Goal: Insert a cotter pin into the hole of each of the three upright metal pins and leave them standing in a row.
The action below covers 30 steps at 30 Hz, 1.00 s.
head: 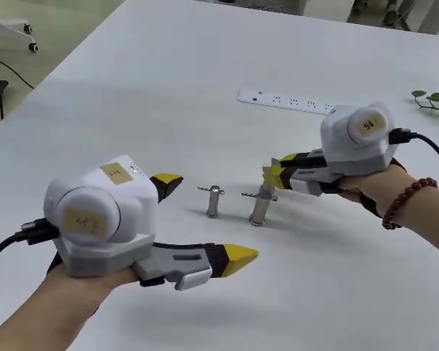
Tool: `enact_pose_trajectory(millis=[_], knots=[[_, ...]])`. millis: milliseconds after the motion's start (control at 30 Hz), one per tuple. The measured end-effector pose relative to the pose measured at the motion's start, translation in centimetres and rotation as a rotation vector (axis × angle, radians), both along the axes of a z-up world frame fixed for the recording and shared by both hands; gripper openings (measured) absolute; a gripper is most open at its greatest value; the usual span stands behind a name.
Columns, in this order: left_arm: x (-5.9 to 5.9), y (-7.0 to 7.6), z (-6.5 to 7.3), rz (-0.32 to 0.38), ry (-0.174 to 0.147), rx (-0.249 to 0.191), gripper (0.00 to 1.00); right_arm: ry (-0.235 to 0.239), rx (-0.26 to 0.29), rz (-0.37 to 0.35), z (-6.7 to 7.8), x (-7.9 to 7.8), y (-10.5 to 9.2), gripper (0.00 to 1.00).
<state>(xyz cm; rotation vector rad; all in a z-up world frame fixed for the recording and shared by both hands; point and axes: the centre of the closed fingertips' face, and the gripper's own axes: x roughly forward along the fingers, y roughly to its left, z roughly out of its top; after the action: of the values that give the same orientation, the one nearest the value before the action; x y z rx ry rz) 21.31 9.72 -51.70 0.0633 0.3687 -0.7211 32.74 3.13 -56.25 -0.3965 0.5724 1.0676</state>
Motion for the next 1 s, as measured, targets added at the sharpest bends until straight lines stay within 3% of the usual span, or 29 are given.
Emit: enact_pose_trajectory(millis=[400,1000], knots=[[-0.2,-0.4,0.3,-0.009,-0.004,-0.003,0.97,0.011,-0.010,-0.014,-0.2,-1.7,-3.4,0.08],[-0.4,-0.6,0.2,-0.022,-0.002,0.001,0.99,0.018,-0.008,-0.009,0.0,-5.9,-4.2,0.08]])
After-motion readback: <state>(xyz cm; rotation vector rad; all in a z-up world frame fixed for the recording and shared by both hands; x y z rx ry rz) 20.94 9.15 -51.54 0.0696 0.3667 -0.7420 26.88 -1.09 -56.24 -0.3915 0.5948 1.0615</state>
